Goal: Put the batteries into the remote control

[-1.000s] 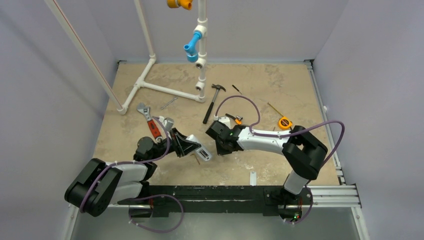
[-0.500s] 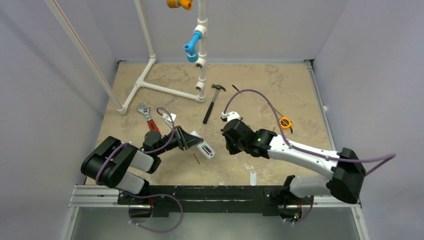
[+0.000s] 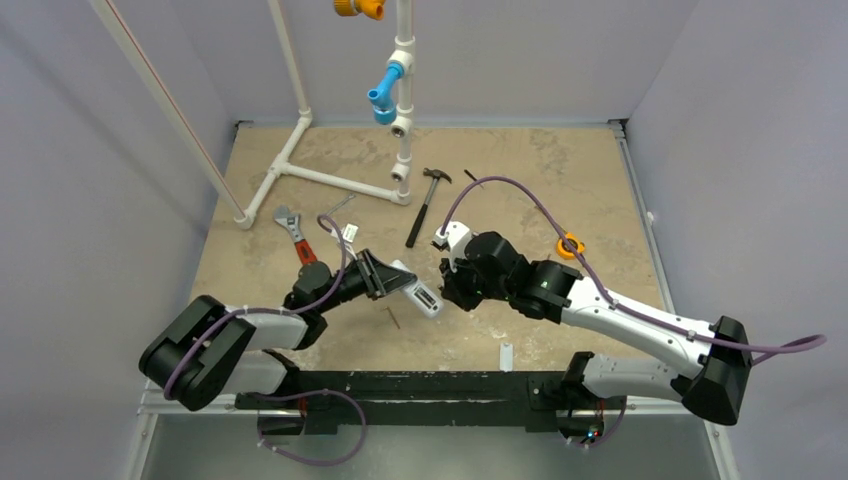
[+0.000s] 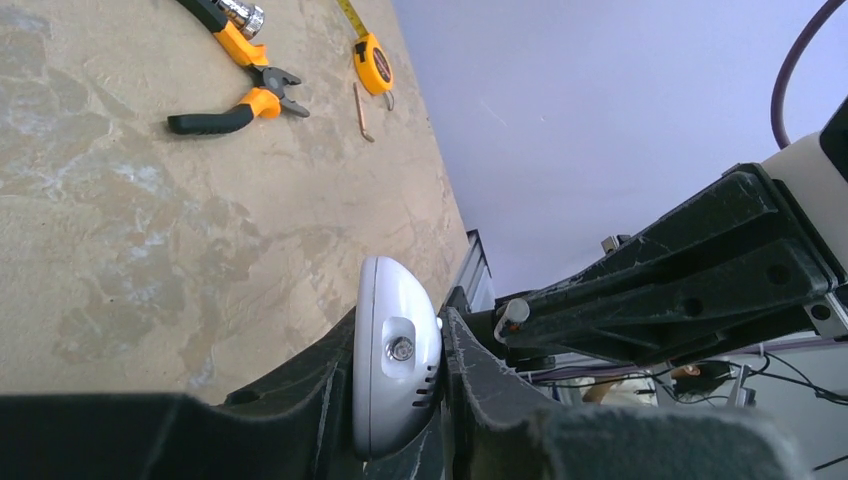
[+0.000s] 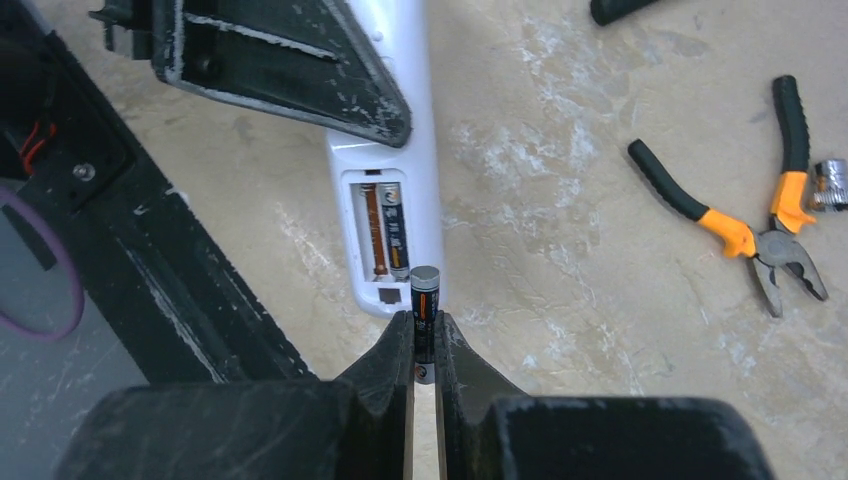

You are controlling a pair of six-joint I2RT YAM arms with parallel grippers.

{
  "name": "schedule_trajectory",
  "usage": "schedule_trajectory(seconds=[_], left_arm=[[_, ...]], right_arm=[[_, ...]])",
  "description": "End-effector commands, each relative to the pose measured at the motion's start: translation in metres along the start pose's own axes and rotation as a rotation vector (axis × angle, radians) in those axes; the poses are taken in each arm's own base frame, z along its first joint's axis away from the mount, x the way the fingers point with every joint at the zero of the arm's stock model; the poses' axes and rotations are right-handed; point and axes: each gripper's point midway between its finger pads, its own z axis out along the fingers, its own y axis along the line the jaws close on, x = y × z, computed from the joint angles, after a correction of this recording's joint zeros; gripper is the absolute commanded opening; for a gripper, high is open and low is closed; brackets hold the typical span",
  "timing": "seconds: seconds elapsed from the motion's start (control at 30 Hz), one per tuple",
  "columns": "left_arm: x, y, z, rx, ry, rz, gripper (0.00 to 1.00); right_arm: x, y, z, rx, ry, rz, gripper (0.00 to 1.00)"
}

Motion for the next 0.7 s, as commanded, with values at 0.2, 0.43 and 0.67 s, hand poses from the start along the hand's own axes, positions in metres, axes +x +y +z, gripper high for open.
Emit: schedule_trajectory(seconds=[0.2, 0.43, 0.67], left_arm=[[-0.002, -0.012, 0.011, -0.024, -0.014, -0.002, 0.00], [0.000, -0.014, 0.016, -0.006, -0.011, -0.040, 0.00], [0.002, -0.014, 0.017, -0.007, -0.002, -0.052, 0.00]], right_arm=[[-0.032, 0.037, -0.013, -0.196, -0.069, -0.087, 0.00], [-0.027, 0.039, 0.000, -0.205, -0.037, -0.080, 0.00], [-0.019, 0.041, 0.014, -0.215, 0.018, -0.074, 0.02]])
